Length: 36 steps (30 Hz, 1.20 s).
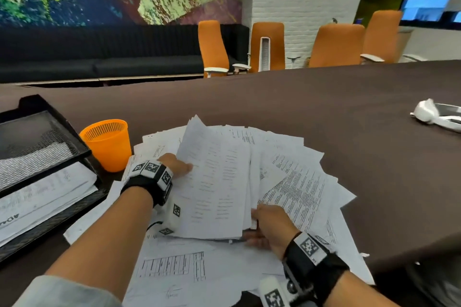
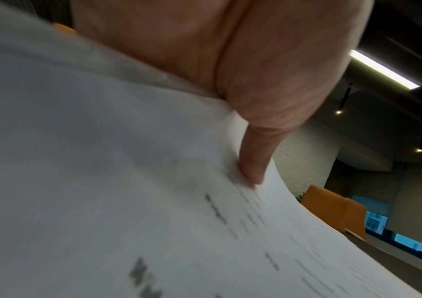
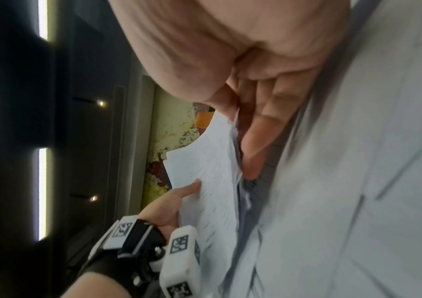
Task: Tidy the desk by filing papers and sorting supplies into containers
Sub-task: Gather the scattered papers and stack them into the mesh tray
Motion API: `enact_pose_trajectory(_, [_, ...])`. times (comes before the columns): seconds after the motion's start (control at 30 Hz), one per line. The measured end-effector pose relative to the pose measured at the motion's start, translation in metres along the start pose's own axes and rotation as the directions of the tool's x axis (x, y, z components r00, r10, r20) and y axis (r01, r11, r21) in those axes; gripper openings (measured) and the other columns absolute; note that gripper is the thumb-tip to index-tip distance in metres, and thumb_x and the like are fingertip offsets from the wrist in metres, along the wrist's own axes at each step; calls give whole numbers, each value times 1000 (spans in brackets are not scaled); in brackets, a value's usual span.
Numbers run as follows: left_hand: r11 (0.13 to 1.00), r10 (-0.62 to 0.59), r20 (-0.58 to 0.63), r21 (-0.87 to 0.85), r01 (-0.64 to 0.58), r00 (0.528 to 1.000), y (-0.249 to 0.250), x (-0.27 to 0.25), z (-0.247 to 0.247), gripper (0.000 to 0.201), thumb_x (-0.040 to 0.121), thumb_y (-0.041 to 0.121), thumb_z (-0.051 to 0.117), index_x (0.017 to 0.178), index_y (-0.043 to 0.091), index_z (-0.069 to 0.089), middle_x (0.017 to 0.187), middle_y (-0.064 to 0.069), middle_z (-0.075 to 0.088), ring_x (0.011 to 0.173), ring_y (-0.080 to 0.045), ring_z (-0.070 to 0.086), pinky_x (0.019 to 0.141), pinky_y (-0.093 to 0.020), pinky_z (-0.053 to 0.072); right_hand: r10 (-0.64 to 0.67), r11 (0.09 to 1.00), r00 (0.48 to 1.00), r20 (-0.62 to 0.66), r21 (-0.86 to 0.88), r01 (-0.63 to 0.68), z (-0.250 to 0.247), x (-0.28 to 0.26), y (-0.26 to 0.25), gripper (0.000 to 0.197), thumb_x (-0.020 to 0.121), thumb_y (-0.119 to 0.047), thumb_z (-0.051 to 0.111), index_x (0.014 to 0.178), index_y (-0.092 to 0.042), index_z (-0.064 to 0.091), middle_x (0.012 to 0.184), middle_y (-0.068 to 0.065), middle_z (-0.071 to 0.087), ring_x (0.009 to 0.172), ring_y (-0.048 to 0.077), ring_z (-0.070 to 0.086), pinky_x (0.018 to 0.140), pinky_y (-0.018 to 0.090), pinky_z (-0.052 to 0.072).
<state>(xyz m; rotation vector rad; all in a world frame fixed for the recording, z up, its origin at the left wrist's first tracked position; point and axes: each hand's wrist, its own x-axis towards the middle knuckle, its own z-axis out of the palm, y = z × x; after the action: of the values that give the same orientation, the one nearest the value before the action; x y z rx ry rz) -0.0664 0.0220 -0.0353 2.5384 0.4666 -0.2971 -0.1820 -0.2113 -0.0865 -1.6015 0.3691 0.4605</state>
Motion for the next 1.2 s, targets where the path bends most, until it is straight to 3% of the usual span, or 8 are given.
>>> enact_pose_trajectory(0.13, [996, 32, -4, 86, -32, 999, 3, 5, 1, 50, 89, 43, 66, 123, 7, 58, 116, -12, 61, 96, -28, 55, 79, -35, 42, 63, 993, 995, 75, -102, -55, -5, -8, -4, 35, 97, -27, 56, 108, 5, 62, 81, 18, 73, 57, 28, 68, 45, 26, 46])
enact_pose_trajectory(0.3, [971, 214, -72, 123, -204, 974, 11, 1, -3, 40, 79, 31, 77, 110, 10, 63, 106, -8, 65, 91, -27, 61, 75, -36, 50, -138, 990, 953, -269, -74, 122, -39, 0, -32, 27, 90, -34, 67, 94, -7, 63, 83, 7, 66, 56, 16, 57, 45, 22, 36])
enact_pose_trajectory(0.47, [855, 437, -206, -207, -476, 875, 9, -32, -26, 44, 78, 19, 80, 118, 15, 62, 108, -4, 68, 96, -24, 64, 79, -36, 53, -173, 971, 919, -354, 95, 219, -48, 8, -37, 74, 79, -40, 78, 138, -14, 42, 117, 4, 57, 101, 20, 58, 90, 39, 53])
enact_pose_trajectory(0.6, [576, 443, -241, -661, -480, 863, -19, -78, -43, 51, 64, 24, 89, 109, 8, 69, 99, -7, 76, 87, -26, 73, 68, -32, 60, -282, 915, 951, -123, 262, 306, -46, 6, -48, 113, 58, -50, 89, 149, -22, 28, 138, 5, 52, 123, 22, 52, 105, 45, 45])
enact_pose_trajectory(0.8, [448, 542, -198, -755, -480, 817, -48, -93, -37, 82, 36, 51, 94, 107, 18, 71, 110, -3, 74, 100, -20, 71, 77, -29, 60, -551, 830, 802, 230, 247, 499, -23, -18, -86, 44, 74, -14, 79, 116, -8, 68, 113, 11, 73, 105, 30, 69, 89, 43, 57])
enact_pose_trajectory(0.9, [422, 531, -279, -732, -535, 800, -45, -92, -37, 61, 49, 55, 89, 100, 27, 73, 109, 4, 74, 102, -15, 71, 85, -33, 59, -610, 790, 755, 240, 112, 603, -5, -20, -102, 41, 78, -9, 79, 117, -11, 68, 113, 8, 73, 106, 27, 70, 95, 49, 53])
enact_pose_trajectory(1.0, [346, 488, -456, -682, -644, 745, -34, -97, -45, 26, 76, 28, 75, 101, 27, 70, 101, 12, 76, 96, -8, 71, 83, -30, 59, -657, 752, 730, 188, 96, 652, -1, -28, -118, 28, 84, -6, 72, 111, -11, 69, 111, 7, 74, 103, 26, 71, 95, 51, 53])
enact_pose_trajectory(1.2, [109, 481, -535, -750, -652, 695, -21, -111, -57, 21, 78, 20, 66, 98, 20, 72, 97, 6, 77, 90, -10, 72, 74, -22, 57, -816, 570, 575, 59, 248, 783, -2, -53, -148, 17, 89, -2, 64, 99, -13, 72, 102, 6, 76, 96, 24, 72, 84, 37, 58])
